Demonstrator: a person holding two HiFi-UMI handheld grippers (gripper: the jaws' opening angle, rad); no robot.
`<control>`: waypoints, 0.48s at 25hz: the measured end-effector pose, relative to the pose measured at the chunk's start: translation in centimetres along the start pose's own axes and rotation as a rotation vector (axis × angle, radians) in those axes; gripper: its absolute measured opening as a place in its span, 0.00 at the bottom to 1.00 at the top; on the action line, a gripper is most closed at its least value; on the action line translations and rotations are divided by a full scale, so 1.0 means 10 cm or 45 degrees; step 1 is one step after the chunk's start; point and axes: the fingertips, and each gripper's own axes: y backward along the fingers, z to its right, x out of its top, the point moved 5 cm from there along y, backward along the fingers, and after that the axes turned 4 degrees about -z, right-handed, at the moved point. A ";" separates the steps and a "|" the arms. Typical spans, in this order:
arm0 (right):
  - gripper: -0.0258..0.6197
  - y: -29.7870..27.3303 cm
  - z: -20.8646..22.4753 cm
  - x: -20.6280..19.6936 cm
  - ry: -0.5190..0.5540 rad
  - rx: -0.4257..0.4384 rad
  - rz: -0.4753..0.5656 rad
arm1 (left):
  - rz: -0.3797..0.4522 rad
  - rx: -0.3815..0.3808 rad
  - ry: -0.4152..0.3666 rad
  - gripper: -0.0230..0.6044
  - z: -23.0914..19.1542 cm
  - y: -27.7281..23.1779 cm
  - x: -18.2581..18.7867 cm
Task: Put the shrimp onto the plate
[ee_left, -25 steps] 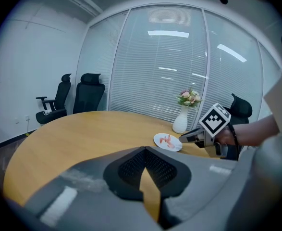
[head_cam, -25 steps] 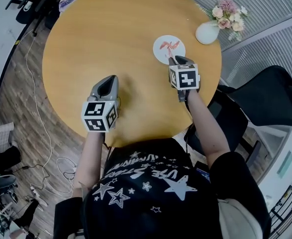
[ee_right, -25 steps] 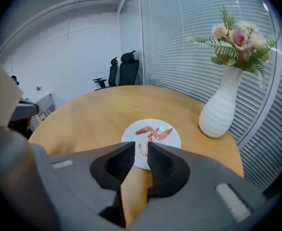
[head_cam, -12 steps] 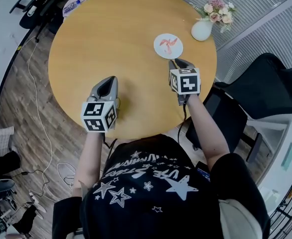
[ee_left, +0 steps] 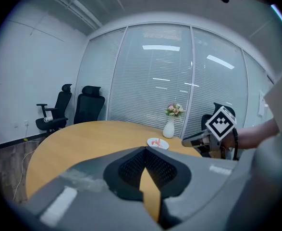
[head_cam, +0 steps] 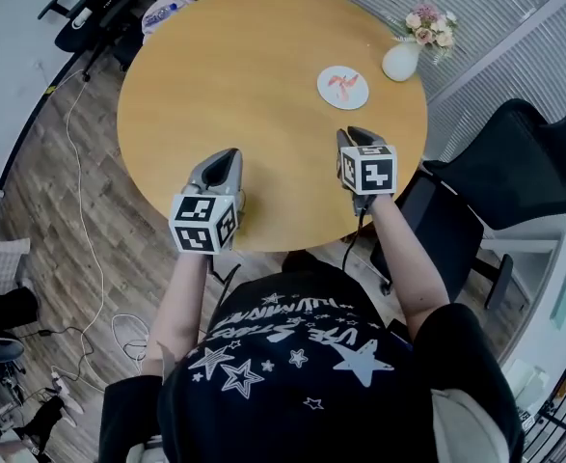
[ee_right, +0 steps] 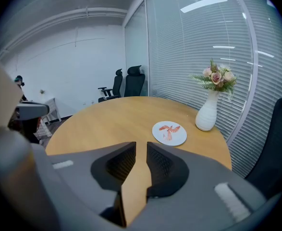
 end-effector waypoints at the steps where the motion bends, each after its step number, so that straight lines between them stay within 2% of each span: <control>1: 0.15 0.05 -0.06 -0.01 0.006 -0.002 0.003 | 0.007 0.001 0.002 0.04 -0.02 0.07 -0.02; 12: 0.13 0.51 -0.63 -0.28 0.022 -0.021 0.026 | 0.052 0.000 0.035 0.04 -0.05 0.82 -0.29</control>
